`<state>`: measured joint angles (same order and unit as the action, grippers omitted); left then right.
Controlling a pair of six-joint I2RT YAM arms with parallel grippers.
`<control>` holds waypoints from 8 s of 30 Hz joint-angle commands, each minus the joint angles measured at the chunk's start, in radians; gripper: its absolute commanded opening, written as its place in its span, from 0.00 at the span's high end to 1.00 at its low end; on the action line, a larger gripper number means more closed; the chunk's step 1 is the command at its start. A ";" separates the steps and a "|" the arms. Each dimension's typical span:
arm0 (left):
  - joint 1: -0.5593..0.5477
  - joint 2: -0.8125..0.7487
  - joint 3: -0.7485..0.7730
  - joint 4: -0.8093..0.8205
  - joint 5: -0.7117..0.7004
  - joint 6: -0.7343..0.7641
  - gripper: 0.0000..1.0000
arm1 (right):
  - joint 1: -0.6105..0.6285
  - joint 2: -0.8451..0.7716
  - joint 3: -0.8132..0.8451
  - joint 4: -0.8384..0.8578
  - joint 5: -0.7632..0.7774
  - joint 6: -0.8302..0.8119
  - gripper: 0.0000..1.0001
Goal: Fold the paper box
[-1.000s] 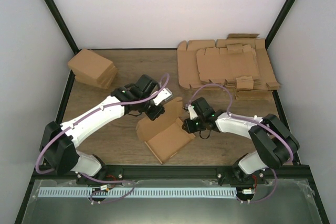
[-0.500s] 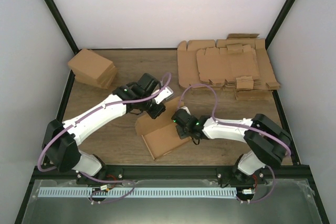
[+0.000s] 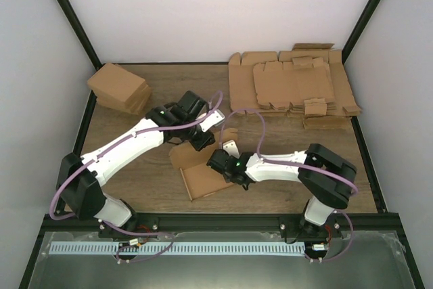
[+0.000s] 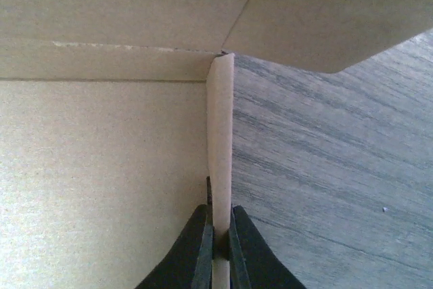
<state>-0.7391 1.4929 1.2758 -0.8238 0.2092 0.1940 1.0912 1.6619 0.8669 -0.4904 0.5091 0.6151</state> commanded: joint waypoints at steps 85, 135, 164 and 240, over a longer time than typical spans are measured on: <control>0.465 -0.258 -0.307 0.414 -0.081 -0.417 0.96 | -0.422 -0.201 0.166 0.960 -0.897 -0.630 0.00; 0.498 -0.308 -0.395 0.357 0.327 -0.252 0.96 | -0.544 -0.684 -0.181 0.599 -0.581 -0.350 0.00; 0.350 -0.306 -0.376 0.297 0.175 -0.202 0.28 | -0.545 -0.725 -0.184 0.242 -0.693 -0.301 0.13; 0.227 -0.282 -0.580 0.753 -0.154 -0.738 0.68 | -0.272 -0.381 -0.192 0.582 -0.138 0.013 0.89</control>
<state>-0.4995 1.2140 0.6468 0.0097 0.0399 -0.5777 0.8032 1.3258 0.6933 0.1349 0.3897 0.6605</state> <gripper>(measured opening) 0.305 0.072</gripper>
